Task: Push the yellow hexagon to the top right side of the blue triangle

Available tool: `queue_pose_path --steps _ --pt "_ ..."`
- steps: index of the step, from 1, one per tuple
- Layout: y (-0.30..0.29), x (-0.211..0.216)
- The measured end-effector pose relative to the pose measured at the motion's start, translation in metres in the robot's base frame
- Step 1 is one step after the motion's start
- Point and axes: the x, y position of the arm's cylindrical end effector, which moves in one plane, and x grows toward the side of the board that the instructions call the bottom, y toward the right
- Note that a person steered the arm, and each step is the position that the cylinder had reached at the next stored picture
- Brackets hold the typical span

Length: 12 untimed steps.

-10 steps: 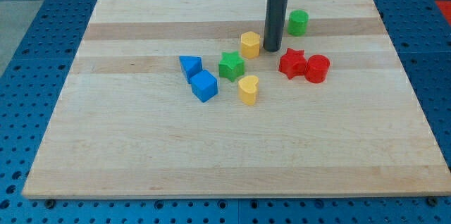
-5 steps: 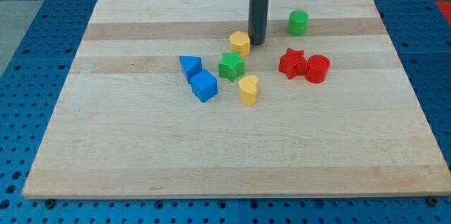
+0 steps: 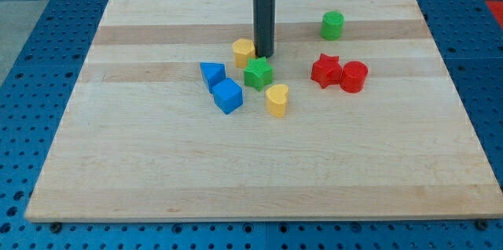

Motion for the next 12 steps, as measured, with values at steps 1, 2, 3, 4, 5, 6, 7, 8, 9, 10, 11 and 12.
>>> queue_pose_path --steps 1,2,3,4,5,6,7,8,9,10,11,12 --pt "-0.013 0.000" --pt "-0.026 0.000" --pt "-0.034 0.000" --pt "-0.034 -0.001" --pt "-0.030 -0.024" --pt "-0.035 -0.033" --pt "-0.055 -0.032" --pt "-0.080 -0.029" --pt "-0.097 -0.017" --pt "-0.098 -0.008" --pt "-0.098 -0.007" --pt "-0.098 -0.007"
